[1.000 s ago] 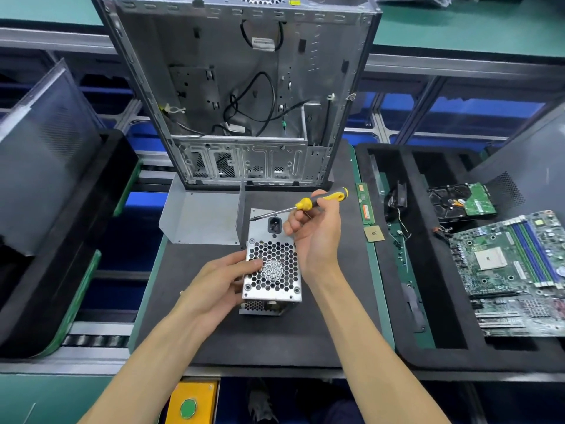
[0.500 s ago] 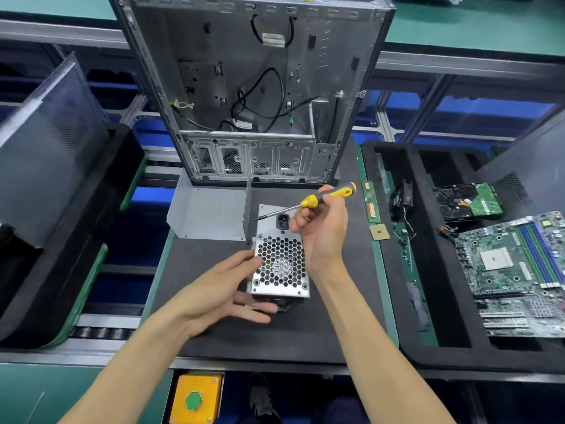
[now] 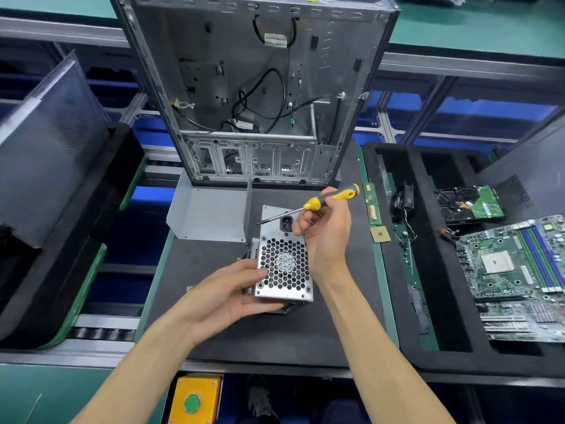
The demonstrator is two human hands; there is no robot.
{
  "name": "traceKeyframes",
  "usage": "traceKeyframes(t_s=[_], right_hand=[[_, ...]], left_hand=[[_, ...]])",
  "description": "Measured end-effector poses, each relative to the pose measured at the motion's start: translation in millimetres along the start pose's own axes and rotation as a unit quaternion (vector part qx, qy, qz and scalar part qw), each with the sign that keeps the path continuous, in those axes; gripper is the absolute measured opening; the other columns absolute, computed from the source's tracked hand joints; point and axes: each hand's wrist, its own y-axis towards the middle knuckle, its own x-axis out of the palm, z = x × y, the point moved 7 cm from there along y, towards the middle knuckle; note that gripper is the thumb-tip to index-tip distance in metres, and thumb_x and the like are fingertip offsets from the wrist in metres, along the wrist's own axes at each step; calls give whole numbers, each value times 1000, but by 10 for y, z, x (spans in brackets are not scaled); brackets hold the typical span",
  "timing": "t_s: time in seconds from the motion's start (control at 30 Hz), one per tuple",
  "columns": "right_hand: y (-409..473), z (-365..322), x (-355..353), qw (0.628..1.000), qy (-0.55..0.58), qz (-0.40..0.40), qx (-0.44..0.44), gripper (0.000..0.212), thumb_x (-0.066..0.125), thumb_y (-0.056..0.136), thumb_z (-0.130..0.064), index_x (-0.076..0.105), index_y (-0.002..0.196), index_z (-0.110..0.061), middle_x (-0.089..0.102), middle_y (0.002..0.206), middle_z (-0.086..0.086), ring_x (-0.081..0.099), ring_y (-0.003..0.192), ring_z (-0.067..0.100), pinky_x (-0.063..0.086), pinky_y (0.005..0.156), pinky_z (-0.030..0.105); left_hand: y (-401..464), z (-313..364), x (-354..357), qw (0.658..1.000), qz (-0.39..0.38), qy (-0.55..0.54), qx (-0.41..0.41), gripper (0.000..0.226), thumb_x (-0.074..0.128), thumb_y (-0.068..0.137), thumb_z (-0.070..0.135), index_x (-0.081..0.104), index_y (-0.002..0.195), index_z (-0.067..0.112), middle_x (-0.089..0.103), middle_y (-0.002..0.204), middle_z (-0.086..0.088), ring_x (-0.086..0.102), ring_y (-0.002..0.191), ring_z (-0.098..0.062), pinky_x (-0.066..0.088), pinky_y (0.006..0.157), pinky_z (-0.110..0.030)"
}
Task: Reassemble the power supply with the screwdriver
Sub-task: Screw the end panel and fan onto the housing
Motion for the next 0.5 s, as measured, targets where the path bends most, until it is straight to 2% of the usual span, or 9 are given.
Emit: traceKeyframes(t_s=[0.1, 0.2, 0.33, 0.5], right_hand=[[3, 3, -7, 1000, 4, 4, 0, 8, 47, 81, -18, 47, 88, -14, 47, 63, 0, 41, 48, 16, 40, 44, 28], [0, 14, 4, 1000, 10, 4, 2, 6, 47, 80, -17, 49, 86, -16, 46, 62, 1, 41, 48, 17, 40, 43, 28], [2, 23, -1, 1000, 10, 7, 5, 10, 47, 81, -18, 47, 89, -14, 46, 62, 1, 41, 48, 17, 41, 43, 28], [7, 25, 0, 1000, 6, 3, 6, 10, 49, 80, -20, 48, 88, -14, 48, 62, 0, 42, 48, 16, 41, 44, 28]], left_hand=[[12, -67, 32, 999, -5, -46, -1, 52, 72, 90, 15, 57, 137, 0, 62, 135, -26, 62, 123, -42, 57, 93, -53], [16, -130, 16, 993, -6, -116, -8, 45, 58, 100, 27, 56, 138, 3, 61, 137, -26, 60, 125, -43, 54, 96, -58], [6, -176, -6, 989, -25, -146, -4, 37, 53, 101, 15, 63, 134, 5, 58, 141, -24, 57, 129, -43, 51, 100, -59], [-4, -182, 5, 991, -30, -129, 11, 40, 54, 99, 14, 60, 138, 5, 57, 142, -24, 57, 129, -43, 55, 95, -54]])
